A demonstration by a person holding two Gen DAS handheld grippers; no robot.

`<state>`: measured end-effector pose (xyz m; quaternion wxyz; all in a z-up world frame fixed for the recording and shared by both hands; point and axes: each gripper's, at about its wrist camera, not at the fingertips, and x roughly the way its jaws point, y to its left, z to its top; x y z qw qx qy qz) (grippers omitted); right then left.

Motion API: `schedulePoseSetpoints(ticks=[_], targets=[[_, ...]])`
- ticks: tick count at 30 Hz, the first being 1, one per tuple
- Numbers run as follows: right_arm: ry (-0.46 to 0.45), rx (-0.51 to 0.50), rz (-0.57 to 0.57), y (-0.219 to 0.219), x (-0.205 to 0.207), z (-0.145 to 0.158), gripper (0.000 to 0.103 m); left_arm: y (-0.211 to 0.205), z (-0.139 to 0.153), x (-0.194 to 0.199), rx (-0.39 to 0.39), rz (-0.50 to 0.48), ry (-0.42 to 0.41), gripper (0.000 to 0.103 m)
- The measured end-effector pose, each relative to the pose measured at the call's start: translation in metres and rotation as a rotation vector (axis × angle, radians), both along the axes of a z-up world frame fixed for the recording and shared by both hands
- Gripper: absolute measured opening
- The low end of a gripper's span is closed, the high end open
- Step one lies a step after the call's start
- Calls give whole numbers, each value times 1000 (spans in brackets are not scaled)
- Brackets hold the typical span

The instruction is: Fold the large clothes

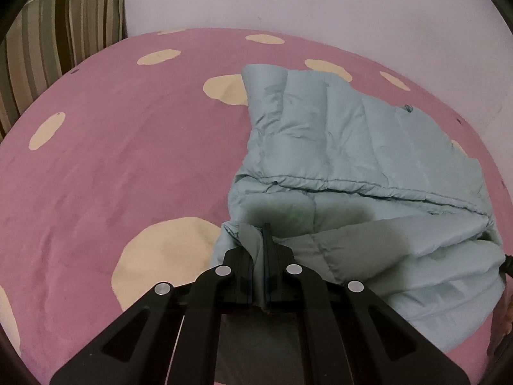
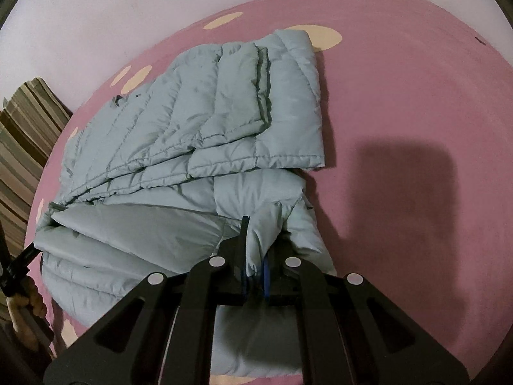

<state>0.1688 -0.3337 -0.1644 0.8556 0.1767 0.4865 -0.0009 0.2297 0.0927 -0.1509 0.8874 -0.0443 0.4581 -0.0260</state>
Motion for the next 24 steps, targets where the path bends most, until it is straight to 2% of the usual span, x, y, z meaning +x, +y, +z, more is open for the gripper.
schedulePoseSetpoints(ticks=[4,5,6,7,9,10,11,12,13,17,21,24], targets=[[-16,-4,2,-1,-4,9,11,1,13,-3,-10,-17,-23,7],[-27,-7,2,-2,-7,13,12,1,17,-3,-17,-20,-32,12],[-33,-8,1,-3,-6,14,15,3,25,-6,-33,-27,-47,22],[-46,-4,-3,-5,-9,19,18,5,33,-9,-54,-32,-63,27],[-77,10,-13,-9,-16,31,28,8,49,-16,-89,-34,-104,49],[-89,10,-18,-10,-17,36,34,10,56,-20,-96,-32,-127,54],[-101,6,-23,-10,-20,41,37,11,62,-24,-93,-25,-151,64],[-113,-5,-29,-11,-23,46,43,14,70,-29,-83,-14,-183,68],[-131,-19,-38,-13,-28,53,47,16,75,-33,-77,-10,-203,68],[-152,-31,-54,-21,-42,62,47,26,78,-45,-50,-1,-225,68],[-142,-54,-52,-24,-57,57,47,42,58,-58,-72,13,-186,68],[-124,-66,-28,-20,-59,49,48,46,45,-63,-60,2,-157,68]])
